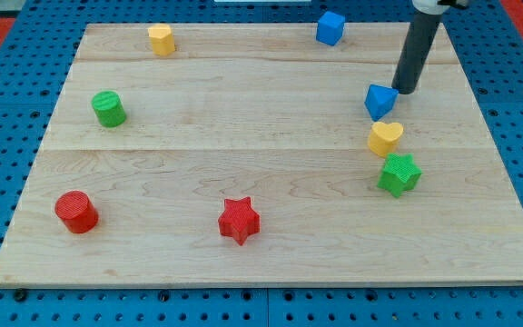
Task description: Move blue triangle closer to the yellow heart
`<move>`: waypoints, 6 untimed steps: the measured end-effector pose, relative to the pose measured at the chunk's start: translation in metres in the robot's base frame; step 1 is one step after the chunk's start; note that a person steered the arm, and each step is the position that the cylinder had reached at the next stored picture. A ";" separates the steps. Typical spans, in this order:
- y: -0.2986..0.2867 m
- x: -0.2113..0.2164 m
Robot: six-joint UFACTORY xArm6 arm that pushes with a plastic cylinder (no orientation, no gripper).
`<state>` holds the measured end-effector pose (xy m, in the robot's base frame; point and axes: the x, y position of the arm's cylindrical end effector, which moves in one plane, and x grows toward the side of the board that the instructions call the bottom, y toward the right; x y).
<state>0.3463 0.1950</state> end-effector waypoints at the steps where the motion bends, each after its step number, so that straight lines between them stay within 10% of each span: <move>1: -0.028 0.029; 3: -0.003 -0.026; 6: -0.084 0.045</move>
